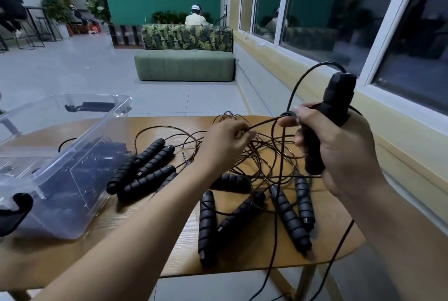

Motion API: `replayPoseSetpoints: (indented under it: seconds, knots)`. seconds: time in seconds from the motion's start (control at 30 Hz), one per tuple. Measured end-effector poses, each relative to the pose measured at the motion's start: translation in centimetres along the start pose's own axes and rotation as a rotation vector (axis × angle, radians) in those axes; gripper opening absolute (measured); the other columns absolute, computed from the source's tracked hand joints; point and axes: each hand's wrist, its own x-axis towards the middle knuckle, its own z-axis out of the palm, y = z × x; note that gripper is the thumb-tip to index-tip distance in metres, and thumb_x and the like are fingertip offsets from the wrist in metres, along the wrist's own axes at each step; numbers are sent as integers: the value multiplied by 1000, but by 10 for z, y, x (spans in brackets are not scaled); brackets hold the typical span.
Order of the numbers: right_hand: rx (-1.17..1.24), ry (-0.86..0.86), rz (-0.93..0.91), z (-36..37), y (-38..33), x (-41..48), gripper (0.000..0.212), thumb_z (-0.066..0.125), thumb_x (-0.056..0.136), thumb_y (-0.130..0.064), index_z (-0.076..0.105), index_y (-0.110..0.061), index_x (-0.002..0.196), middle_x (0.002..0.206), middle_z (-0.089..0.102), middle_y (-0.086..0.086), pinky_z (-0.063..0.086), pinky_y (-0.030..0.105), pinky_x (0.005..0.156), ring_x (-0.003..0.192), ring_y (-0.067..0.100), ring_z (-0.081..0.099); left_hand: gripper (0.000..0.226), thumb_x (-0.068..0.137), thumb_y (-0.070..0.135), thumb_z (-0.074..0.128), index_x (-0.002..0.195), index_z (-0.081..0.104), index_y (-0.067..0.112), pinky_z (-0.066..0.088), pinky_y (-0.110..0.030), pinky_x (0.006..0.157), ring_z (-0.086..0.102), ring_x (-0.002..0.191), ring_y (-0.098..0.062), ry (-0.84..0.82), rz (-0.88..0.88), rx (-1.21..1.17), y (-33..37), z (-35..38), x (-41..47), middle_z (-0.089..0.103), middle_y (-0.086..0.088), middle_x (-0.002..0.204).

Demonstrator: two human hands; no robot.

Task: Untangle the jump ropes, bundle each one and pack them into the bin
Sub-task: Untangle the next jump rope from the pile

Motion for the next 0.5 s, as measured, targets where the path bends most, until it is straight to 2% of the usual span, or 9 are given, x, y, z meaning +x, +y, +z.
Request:
replayPoseSetpoints:
  seconds: [0.17, 0.23, 0.3, 0.37, 0.47, 0.5]
  knots:
    - [30, 77, 30, -13, -5, 5, 8, 71, 102, -17, 69, -10, 99, 93, 80, 19, 39, 21, 46, 54, 20, 55, 11, 94, 37, 79, 97, 79, 27, 59, -37, 80, 66, 85, -6, -5, -75, 29, -16, -10, 2, 69, 12, 96]
    - [33, 109, 42, -15, -4, 7, 7, 71, 102, -18, 68, -12, 99, 94, 80, 18, 37, 20, 46, 54, 20, 54, 9, 93, 33, 80, 97, 81, 26, 59, -39, 80, 68, 83, -8, 78, -73, 34, -15, -18, 4, 74, 11, 93]
    - [38, 129, 38, -17, -2, 9, 7, 72, 102, -19, 69, -15, 96, 96, 81, 17, 41, 24, 51, 57, 21, 55, 9, 93, 28, 80, 99, 82, 22, 60, -39, 79, 71, 83, -7, 192, -54, -6, -8, -29, 8, 78, 9, 90]
    - [47, 137, 37, -18, -2, 10, 7, 72, 101, -20, 70, -16, 96, 97, 81, 17, 42, 27, 54, 58, 21, 56, 12, 93, 23, 81, 103, 80, 17, 61, -35, 76, 71, 81, -3, 306, 11, -50, 6, -45, 13, 78, 8, 89]
    - [64, 128, 52, -18, -2, 10, 6, 72, 102, -21, 69, -17, 98, 99, 81, 17, 38, 21, 48, 56, 21, 55, 23, 91, 20, 84, 108, 69, 11, 56, -18, 69, 69, 80, -2, 515, 117, -107, 28, -69, 22, 72, 11, 88]
    - [67, 129, 51, -17, -2, 9, 6, 72, 102, -21, 69, -17, 98, 98, 81, 17, 37, 20, 46, 55, 21, 55, 23, 92, 21, 83, 107, 67, 12, 55, -18, 69, 68, 80, -4, 558, 139, -96, 31, -74, 24, 71, 11, 88]
